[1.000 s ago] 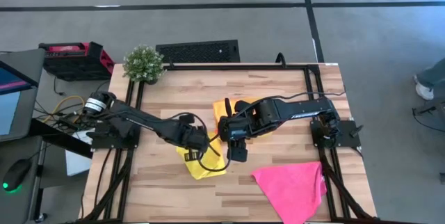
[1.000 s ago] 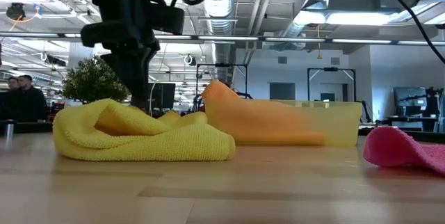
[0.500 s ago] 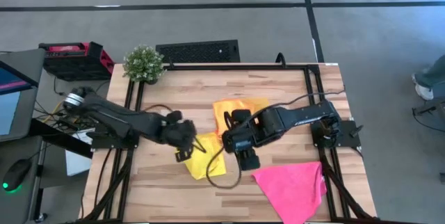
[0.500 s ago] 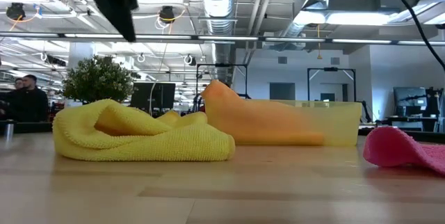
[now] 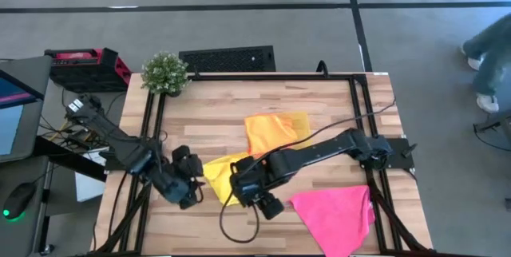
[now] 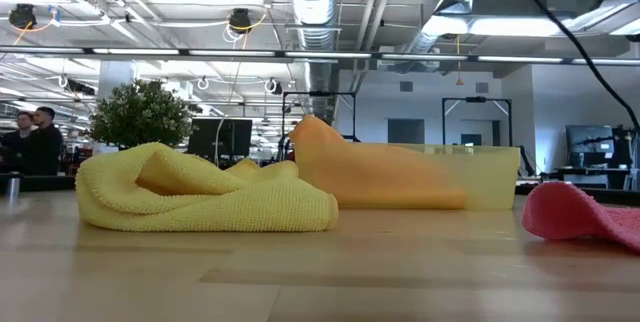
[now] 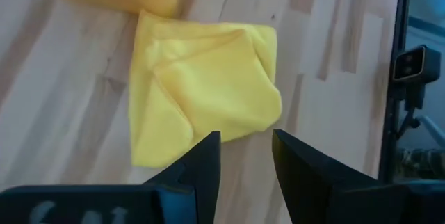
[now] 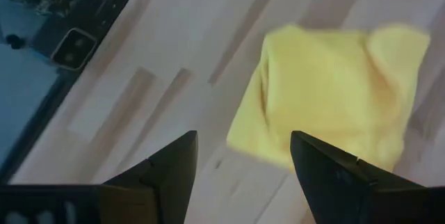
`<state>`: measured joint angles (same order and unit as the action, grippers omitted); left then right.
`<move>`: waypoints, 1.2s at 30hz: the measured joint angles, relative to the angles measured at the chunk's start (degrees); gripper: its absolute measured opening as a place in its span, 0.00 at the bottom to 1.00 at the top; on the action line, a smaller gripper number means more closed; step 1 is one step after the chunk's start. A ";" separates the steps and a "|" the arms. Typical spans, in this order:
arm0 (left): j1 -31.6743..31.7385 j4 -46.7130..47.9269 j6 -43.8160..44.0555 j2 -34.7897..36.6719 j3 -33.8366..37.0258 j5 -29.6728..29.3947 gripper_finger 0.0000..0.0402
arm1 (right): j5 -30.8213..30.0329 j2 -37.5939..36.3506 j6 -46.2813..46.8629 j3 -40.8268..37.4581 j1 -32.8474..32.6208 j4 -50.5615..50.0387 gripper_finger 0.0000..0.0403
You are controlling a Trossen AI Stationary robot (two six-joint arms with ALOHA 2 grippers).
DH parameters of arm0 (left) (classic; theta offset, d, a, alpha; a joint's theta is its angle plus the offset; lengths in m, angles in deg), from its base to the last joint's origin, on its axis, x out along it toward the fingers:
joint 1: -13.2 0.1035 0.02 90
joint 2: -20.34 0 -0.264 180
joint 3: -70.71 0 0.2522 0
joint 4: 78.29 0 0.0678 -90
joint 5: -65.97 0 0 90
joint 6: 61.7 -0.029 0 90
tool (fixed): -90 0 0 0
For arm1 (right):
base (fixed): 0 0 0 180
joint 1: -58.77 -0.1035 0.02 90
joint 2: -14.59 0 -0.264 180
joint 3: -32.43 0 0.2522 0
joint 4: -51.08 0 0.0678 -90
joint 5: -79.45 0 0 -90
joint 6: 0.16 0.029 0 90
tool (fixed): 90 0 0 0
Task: Fold microfiber towels
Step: Put the folded yellow microfiber towel into the yellow bin
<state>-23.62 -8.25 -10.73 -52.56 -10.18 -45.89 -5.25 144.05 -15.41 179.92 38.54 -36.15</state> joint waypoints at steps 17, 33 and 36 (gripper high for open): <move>-9.88 0.11 18.80 0.16 0.04 -6.18 0.31 | 0.38 15.09 -1.26 -0.08 8.86 15.17 0.63; -10.11 0.01 19.59 0.18 0.04 -5.41 0.31 | 0.63 21.40 -1.26 0.50 10.72 15.87 0.63; -10.11 -0.05 19.61 0.18 0.04 -4.91 0.31 | 0.55 21.87 -1.24 0.50 10.39 15.89 0.63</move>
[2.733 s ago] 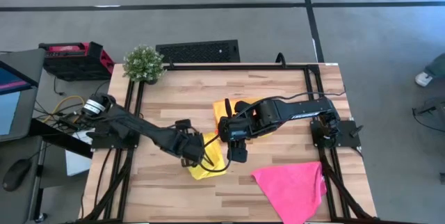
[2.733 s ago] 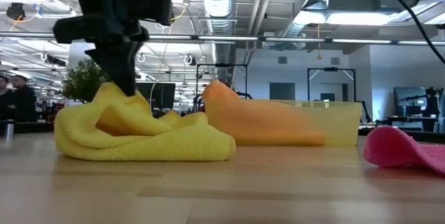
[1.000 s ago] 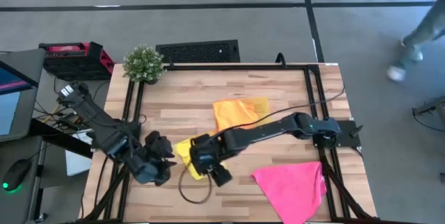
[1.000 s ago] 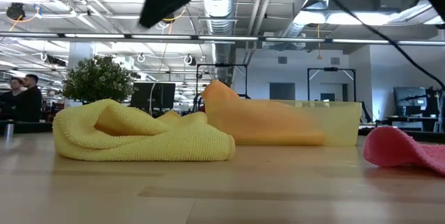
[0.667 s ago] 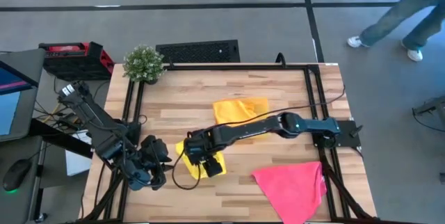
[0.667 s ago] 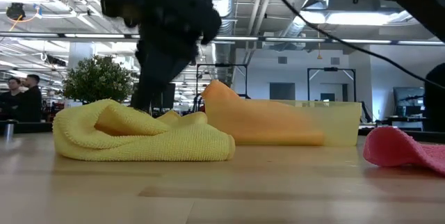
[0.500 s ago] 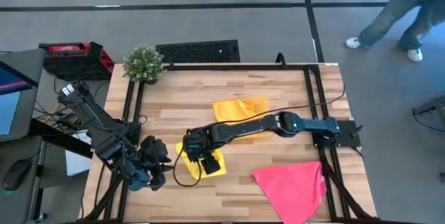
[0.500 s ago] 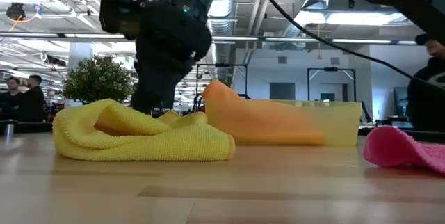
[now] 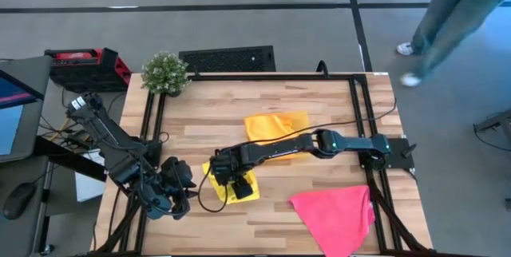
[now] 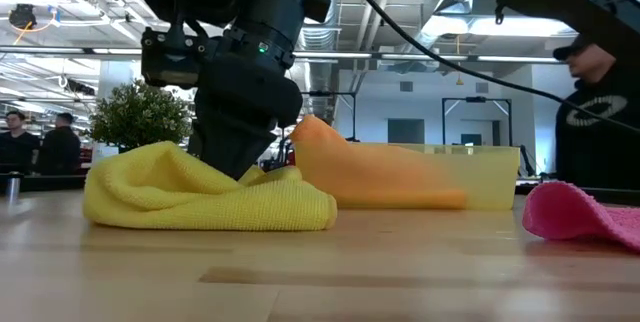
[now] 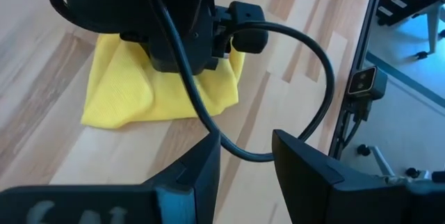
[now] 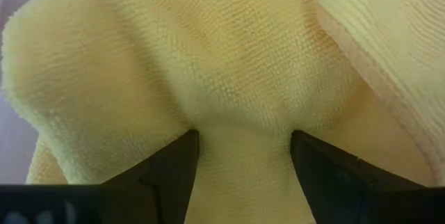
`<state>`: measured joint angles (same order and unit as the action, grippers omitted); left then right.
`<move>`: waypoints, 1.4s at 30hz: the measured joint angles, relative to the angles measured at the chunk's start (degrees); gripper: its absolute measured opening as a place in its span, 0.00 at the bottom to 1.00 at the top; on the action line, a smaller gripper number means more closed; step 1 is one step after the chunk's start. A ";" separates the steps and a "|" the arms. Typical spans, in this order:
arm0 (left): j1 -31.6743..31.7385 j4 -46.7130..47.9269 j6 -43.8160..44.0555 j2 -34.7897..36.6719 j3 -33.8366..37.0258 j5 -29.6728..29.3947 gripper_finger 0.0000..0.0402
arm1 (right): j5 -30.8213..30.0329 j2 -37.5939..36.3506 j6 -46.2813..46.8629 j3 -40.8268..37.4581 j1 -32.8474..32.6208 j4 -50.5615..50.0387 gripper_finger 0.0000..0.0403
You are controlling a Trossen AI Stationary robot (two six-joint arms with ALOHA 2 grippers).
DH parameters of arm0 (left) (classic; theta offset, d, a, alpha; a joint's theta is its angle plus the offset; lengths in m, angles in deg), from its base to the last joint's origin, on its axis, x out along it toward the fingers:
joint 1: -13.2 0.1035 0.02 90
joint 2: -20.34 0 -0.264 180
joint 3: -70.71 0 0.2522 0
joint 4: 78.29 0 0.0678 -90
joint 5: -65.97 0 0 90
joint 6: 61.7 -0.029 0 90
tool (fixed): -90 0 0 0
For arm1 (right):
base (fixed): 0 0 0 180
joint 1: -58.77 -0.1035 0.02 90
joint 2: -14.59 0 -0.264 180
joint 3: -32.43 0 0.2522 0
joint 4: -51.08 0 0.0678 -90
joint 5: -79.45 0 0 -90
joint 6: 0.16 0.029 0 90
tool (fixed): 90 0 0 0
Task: Fold microfiber towels
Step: Put the folded yellow microfiber towel into the yellow bin
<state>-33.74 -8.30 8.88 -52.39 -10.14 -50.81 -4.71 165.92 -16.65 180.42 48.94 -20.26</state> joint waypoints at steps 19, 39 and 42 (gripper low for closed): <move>-0.02 0.02 -0.02 0.00 0.00 0.94 0.31 | 3.15 -1.94 2.74 -0.61 0.73 -0.89 0.05; -0.07 0.02 -1.33 0.00 -0.02 0.95 0.31 | 0.96 -11.54 4.15 -0.70 -1.49 -8.79 0.02; -0.07 0.04 -1.33 0.00 -0.02 0.95 0.31 | -0.94 -13.20 5.00 -0.70 -1.76 -9.74 0.02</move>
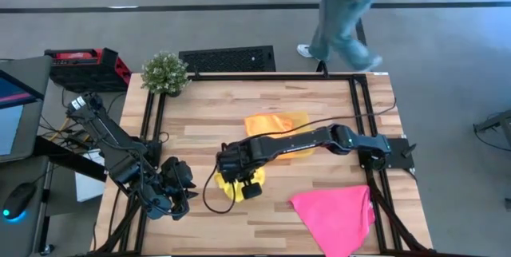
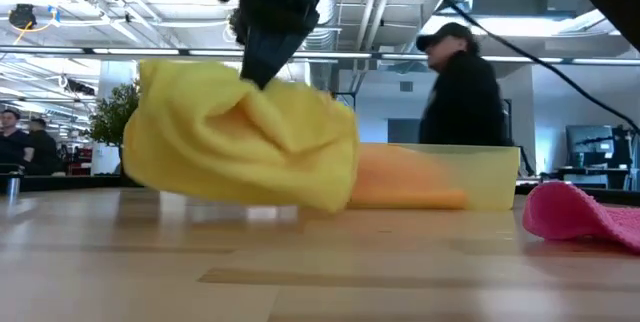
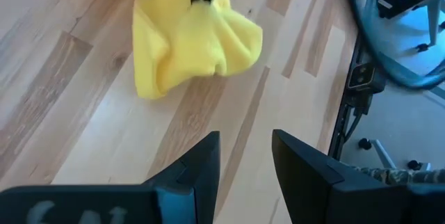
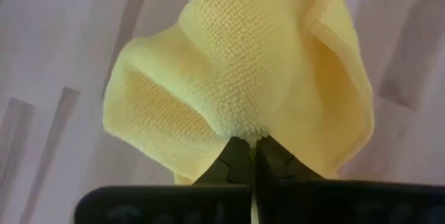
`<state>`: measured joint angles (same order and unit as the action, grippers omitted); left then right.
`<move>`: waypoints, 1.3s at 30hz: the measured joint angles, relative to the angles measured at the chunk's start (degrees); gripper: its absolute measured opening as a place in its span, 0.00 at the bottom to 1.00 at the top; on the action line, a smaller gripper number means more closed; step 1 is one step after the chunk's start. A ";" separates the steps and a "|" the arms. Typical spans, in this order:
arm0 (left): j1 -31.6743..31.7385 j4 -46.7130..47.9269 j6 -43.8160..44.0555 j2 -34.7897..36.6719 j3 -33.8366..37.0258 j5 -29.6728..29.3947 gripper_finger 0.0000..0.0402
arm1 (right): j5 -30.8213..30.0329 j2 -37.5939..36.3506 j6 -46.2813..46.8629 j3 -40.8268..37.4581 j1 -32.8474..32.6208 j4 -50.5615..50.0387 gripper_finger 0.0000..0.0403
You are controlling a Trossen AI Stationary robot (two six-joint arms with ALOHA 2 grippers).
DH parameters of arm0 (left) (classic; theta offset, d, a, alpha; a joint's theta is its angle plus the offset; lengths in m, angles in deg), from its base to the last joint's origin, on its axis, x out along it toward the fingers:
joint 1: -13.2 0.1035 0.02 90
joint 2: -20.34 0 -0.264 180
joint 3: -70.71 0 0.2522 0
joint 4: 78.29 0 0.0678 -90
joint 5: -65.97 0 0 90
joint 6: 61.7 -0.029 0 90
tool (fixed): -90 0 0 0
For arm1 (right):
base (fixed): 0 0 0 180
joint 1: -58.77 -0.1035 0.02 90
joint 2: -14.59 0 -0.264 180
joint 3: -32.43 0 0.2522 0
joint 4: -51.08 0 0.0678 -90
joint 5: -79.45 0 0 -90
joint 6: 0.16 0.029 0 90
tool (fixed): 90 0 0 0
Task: Fold microfiber towels
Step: Put the folded yellow microfiber towel into the yellow bin
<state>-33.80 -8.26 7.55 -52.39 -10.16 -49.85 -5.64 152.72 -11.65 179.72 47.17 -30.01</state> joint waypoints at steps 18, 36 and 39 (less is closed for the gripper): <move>0.00 -0.27 0.03 0.00 0.01 -0.01 0.31 | -18.61 -13.33 6.94 0.22 3.38 -16.03 0.02; 0.00 -0.70 -0.36 -0.01 0.00 -0.24 0.31 | -13.92 -8.54 8.67 -6.33 12.43 -15.96 0.03; 0.00 -0.68 -0.59 -0.02 0.00 -0.18 0.31 | -13.73 -8.40 9.72 -7.49 13.06 -16.54 0.04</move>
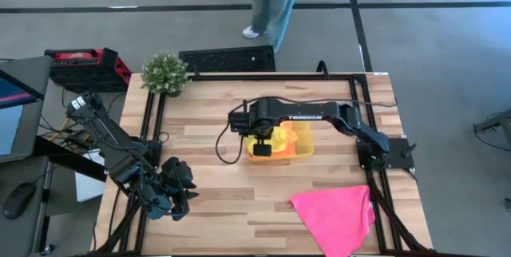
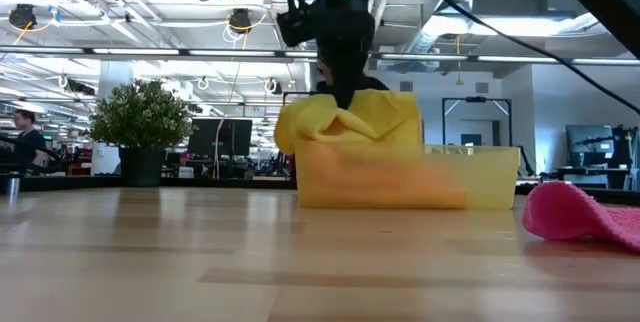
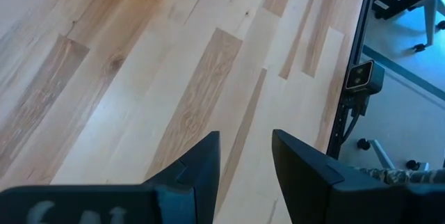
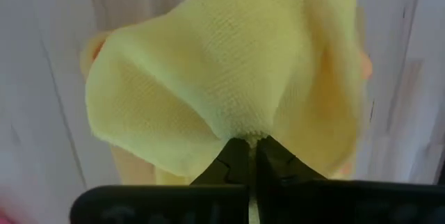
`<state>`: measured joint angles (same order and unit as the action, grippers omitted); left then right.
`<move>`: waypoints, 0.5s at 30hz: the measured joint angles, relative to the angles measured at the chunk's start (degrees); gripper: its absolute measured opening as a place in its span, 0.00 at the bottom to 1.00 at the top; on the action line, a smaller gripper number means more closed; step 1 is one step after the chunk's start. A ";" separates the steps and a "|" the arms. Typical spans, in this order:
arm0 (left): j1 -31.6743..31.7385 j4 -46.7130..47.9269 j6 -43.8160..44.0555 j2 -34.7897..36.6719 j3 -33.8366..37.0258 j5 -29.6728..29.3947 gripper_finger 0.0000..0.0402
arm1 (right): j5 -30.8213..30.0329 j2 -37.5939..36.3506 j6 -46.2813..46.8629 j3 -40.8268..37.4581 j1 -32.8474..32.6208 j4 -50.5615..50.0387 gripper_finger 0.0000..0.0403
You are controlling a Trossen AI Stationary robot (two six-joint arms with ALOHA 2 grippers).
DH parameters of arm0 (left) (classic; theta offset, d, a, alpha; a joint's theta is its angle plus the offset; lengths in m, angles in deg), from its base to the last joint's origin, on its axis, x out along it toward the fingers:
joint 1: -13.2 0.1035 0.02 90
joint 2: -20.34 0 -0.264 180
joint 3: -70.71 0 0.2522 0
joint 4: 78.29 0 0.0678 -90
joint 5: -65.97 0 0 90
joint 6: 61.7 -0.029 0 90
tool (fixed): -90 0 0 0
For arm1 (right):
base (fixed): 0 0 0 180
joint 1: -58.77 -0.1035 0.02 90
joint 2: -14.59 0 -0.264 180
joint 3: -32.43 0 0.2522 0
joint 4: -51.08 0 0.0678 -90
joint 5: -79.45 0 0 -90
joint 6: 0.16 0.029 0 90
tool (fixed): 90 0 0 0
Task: Fold microfiber towels
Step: Put the folded yellow microfiber towel into the yellow bin
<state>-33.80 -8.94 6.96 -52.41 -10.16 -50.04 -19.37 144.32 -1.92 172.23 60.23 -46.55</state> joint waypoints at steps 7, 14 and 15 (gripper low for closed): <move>0.00 0.06 -0.04 0.01 0.00 0.04 0.31 | -0.03 0.00 1.80 -0.99 0.66 -1.19 0.08; 0.00 0.10 -0.04 0.00 0.00 0.14 0.31 | 2.67 0.00 1.82 -0.99 0.56 -1.43 0.19; -0.02 0.15 -0.04 0.00 0.00 0.16 0.31 | 2.77 0.00 1.84 -0.99 0.48 -1.43 0.22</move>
<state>-33.82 -8.79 6.92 -52.41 -10.16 -49.88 -16.61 144.32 -0.08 171.24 60.71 -47.98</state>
